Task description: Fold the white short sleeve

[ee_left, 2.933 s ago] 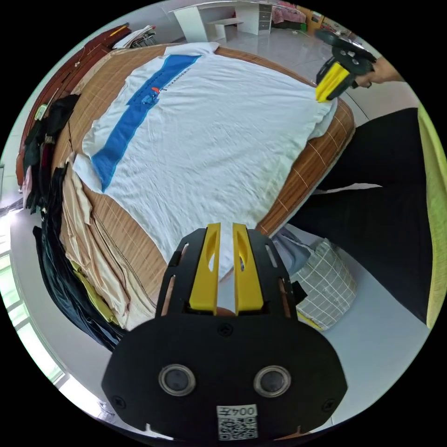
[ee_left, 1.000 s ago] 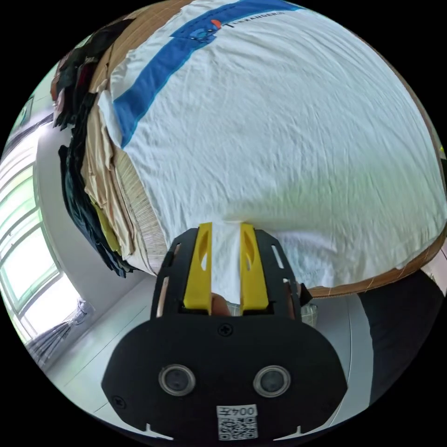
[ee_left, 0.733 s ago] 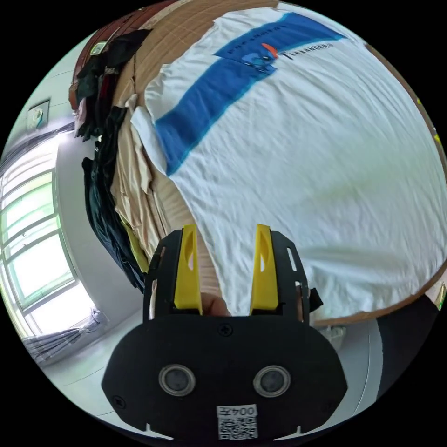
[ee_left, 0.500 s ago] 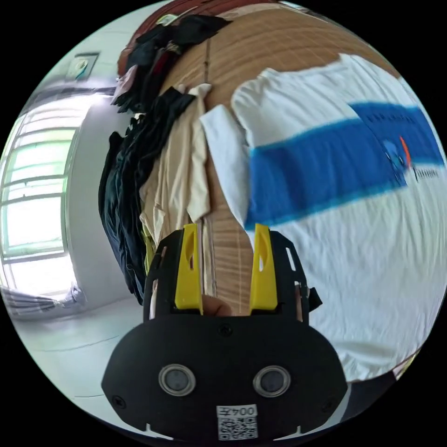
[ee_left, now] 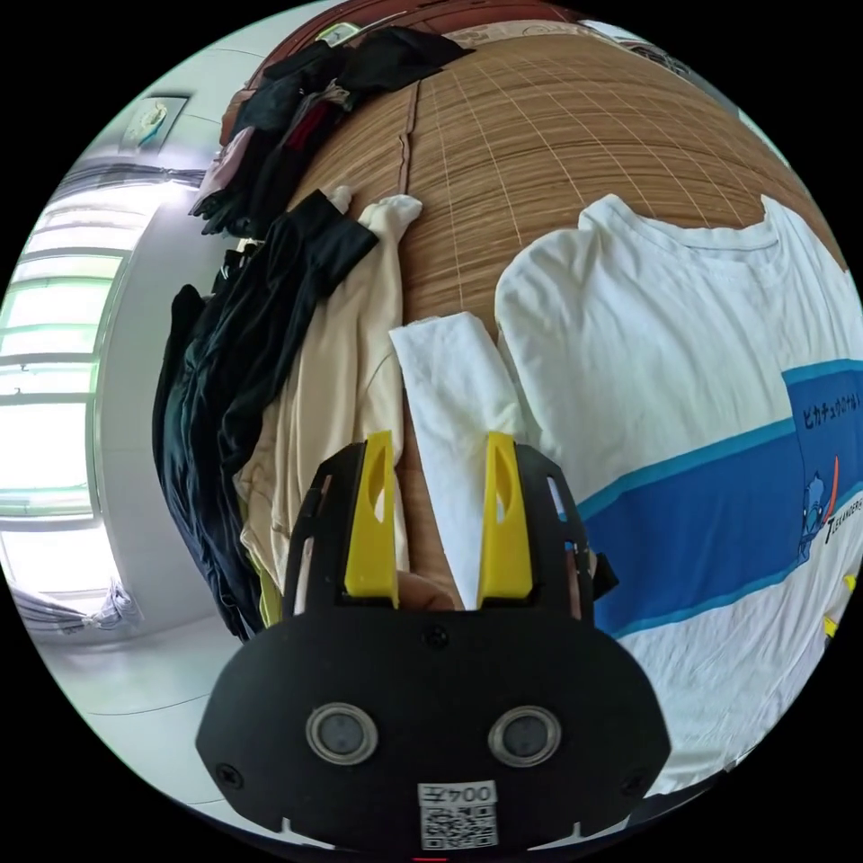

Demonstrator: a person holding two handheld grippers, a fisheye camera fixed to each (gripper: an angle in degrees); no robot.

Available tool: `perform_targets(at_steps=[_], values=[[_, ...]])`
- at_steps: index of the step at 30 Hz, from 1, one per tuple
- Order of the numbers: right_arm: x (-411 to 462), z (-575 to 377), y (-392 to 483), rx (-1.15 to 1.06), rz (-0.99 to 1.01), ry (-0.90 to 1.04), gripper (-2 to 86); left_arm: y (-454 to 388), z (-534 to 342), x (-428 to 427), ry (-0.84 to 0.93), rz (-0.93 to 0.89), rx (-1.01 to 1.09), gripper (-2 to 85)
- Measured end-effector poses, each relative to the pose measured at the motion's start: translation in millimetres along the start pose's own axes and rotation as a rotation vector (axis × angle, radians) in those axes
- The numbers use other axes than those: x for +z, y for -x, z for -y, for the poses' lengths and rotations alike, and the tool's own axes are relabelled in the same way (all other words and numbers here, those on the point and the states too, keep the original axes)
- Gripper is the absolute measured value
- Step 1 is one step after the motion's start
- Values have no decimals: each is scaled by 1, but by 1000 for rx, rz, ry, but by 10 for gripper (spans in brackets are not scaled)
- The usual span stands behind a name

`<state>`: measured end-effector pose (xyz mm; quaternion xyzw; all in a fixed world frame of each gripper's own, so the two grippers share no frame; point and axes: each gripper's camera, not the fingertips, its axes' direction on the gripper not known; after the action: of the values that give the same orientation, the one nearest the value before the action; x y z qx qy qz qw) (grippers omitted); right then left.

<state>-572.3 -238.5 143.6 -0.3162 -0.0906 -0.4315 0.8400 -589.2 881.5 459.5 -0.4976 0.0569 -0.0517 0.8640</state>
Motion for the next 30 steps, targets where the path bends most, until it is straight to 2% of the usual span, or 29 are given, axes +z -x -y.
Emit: perform_targets(at_steps=[3,7,9,12,16,19,24,27,30], values=[[8,3,2,-5,5,1,105,-6,-1,10,5,19,6,59],[19,7,5,6,9,-6,88,-18,-8,22,35,214,9,26],[24,8,7,10,5,-3,82,-2,-24,14,5,302,-103,20],[33,8,8,26,10,-5,78,32,-47,24,39,279,-259,19],[46,8,10,36,17,-8,78,58,-60,64,154,210,-312,30],[56,7,10,44,27,-11,80,73,-59,72,160,177,-351,48],[71,4,7,88,72,-24,86,113,-76,67,85,146,-394,110],[74,-2,0,150,92,-56,97,124,-91,59,39,226,-357,119],[65,-16,-21,260,64,-134,98,119,-115,39,-50,171,-334,114]])
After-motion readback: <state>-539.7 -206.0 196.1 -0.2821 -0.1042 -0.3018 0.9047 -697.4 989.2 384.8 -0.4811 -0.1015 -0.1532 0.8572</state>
